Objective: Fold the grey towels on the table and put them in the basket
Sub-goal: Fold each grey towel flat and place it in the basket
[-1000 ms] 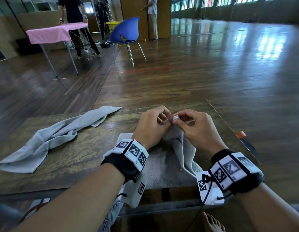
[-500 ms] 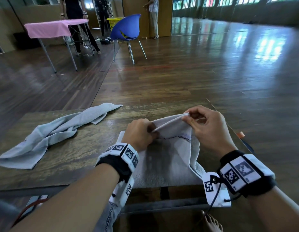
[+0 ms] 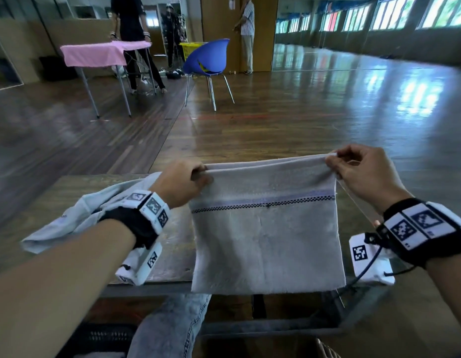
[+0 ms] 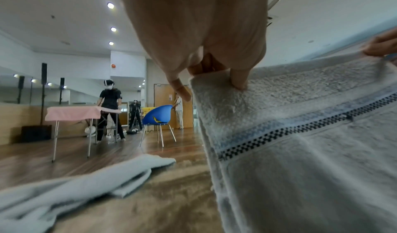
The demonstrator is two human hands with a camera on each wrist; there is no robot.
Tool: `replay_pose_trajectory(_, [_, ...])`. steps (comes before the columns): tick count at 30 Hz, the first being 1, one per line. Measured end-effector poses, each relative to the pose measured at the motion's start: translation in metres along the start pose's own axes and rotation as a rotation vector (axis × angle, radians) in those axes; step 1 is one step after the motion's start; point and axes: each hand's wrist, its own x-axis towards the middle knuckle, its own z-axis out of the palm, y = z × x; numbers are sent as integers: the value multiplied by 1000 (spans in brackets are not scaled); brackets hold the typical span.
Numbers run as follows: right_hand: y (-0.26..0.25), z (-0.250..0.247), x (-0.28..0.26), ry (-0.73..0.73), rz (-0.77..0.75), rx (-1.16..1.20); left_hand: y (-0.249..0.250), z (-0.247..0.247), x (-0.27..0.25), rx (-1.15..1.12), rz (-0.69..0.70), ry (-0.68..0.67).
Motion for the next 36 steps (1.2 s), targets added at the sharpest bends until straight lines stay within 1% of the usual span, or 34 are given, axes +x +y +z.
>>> replay_pose_trajectory(4, [-17, 1, 30, -8, 28, 49, 7, -36, 15, -11, 74, 36])
replay_pose_trajectory(6, [-24, 2, 47, -14, 69, 109, 10, -54, 24, -11, 113, 85])
replay_pose_trajectory(8, [-32, 4, 64, 20, 84, 155, 11, -73, 33, -17, 136, 142])
replay_pose_trajectory(10, [-40, 3, 76, 76, 43, 190, 13, -90, 41, 1, 148, 221])
replay_pose_trajectory(13, [-49, -1, 79, 158, -71, 251, 12, -109, 45, -13, 146, 399])
replay_pose_trajectory(14, [-49, -3, 76, 171, -101, 263, 11, -111, 42, -47, 147, 422])
replay_pose_trajectory(15, [-49, -3, 71, 168, -122, 262, 10, -111, 37, -73, 148, 416])
replay_pose_trajectory(17, [-39, -3, 54, 114, -134, 214, 5, -102, 22, -89, 136, 355])
replay_pose_trajectory(19, [-22, -3, 31, 28, -116, 105, -4, -88, 2, -113, 85, 263])
replay_pose_trajectory(21, [-1, -5, 9, -102, -85, 25, -16, -69, -18, -158, 6, 136])
replay_pose_trajectory(24, [28, -7, -19, -335, -19, -19, -33, -40, -39, -236, -51, -30])
replay_pose_trajectory(26, [41, -8, -35, -428, 22, -20, -41, -26, -49, -283, -90, -139])
replay_pose_trajectory(28, [51, -8, -48, -465, 73, 4, -47, -14, -55, -310, -125, -250])
replay_pose_trajectory(30, [58, -7, -57, -475, 120, 61, -52, -4, -57, -422, -183, -319])
replay_pose_trajectory(33, [59, -2, -62, -492, 234, 183, -56, 7, -61, -572, -278, -353])
replay_pose_trajectory(36, [59, 2, -62, -540, 270, 140, -60, 14, -65, -624, -353, -411])
